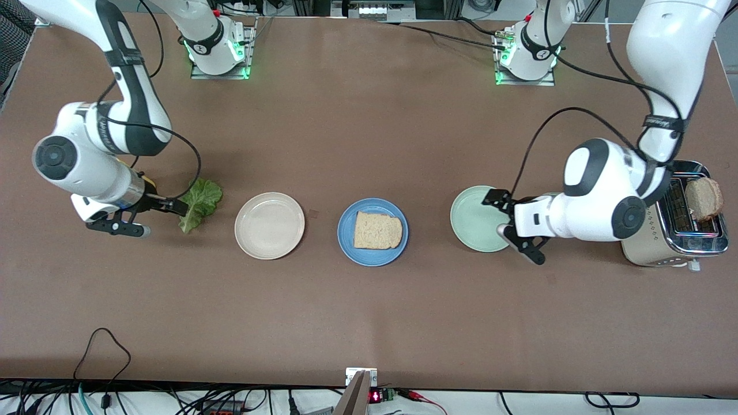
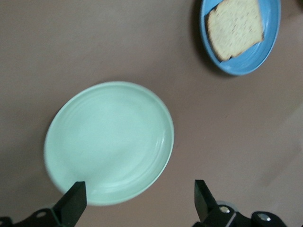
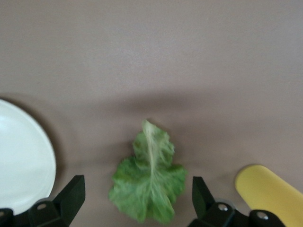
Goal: Make sandwich in blue plate with both arms
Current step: 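Withdraw the left gripper toward the toaster while the right gripper lowers, then grasp the green lettuce leaf with the right gripper and lift it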
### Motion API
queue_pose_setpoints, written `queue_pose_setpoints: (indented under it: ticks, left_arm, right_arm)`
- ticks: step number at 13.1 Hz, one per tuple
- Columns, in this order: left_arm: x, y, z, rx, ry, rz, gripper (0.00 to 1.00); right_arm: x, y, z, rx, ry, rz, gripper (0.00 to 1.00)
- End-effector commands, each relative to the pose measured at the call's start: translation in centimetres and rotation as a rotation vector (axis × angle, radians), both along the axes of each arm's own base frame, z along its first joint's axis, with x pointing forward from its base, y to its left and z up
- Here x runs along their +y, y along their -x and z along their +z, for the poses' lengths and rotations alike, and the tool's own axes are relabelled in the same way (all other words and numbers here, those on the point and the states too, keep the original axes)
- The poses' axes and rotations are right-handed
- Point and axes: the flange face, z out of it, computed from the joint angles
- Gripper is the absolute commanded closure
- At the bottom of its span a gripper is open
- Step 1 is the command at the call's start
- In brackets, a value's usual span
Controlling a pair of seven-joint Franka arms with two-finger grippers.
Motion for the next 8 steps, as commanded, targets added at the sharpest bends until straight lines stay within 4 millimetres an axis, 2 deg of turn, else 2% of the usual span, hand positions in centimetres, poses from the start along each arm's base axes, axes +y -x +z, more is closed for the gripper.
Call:
queue_pose_setpoints:
  ticks: [1,3,5,6,8]
  left_arm:
    - [3.5,1.5,3.7,0.002,-0.177,-0.053,0.0]
    - [5.1,1.7,5.3,0.004,-0.237,-0.033,0.0]
    - [4.9,2.3,5.7,0.035,-0.249,-0.041,0.0]
    - [4.8,2.1,6.6,0.034,-0.249,-0.044,0.0]
    - [6.6,1.1,8.9,0.054,-0.246,-0.029,0.0]
  right_arm:
    - [0.0,0.8,-4.1,-0.018,0.003,-0.039,0.0]
    - [-0.2,1.2,-6.1,-0.001,0.007,-0.04,0.0]
    - [-0.6,1.3,-6.8,0.011,0.01,-0.046,0.0]
    - [-1.0,1.4,-7.4,0.02,0.011,-0.054,0.0]
    - [-1.6,1.5,-8.3,0.022,0.013,-0.062,0.0]
